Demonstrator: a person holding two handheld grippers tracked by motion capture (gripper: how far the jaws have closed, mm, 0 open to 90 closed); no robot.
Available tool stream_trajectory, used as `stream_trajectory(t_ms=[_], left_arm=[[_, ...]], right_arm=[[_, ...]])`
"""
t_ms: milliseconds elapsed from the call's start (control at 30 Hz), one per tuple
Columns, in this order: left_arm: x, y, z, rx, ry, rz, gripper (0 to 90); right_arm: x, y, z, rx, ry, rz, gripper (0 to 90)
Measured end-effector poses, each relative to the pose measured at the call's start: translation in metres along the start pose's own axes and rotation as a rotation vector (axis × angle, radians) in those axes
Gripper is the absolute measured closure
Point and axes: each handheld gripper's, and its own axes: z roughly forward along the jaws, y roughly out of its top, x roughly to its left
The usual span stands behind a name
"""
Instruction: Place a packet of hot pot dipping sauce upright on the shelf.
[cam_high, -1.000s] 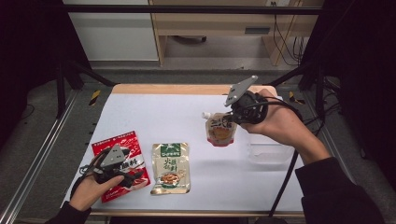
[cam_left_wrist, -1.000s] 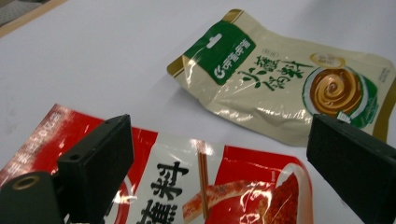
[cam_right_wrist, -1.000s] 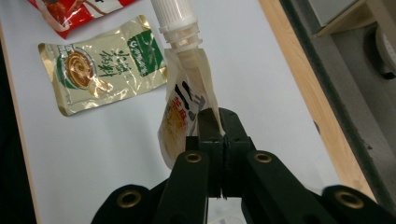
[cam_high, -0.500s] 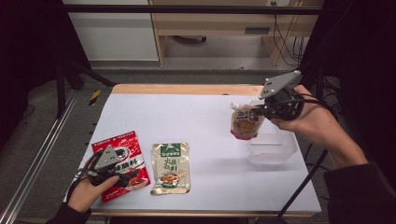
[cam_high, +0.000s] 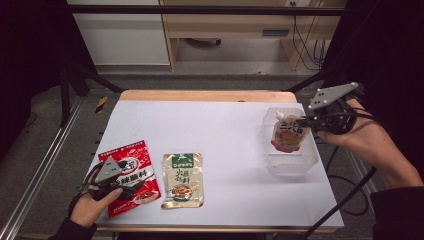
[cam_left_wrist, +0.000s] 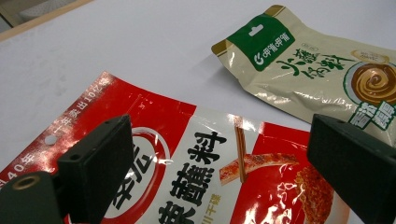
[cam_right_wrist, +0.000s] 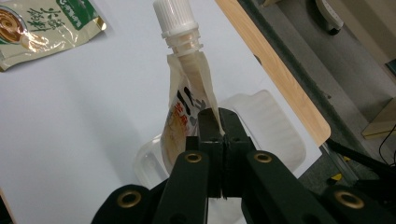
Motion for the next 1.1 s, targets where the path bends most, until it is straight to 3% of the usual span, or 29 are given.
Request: stream_trajectory(t_ms=[400,1100], left_arm=[[0.002,0.000,0.000,-0.001,0.004,-0.001,7.2],[0.002,-0.002,0.002,0.018,0.002,0.002,7.2]], right_arm=[[-0.001,-0.023,0.019,0.004,0.042,0.021,89.7],[0.004,-0.040,0.024,-0.004,0.083,0.048,89.6]])
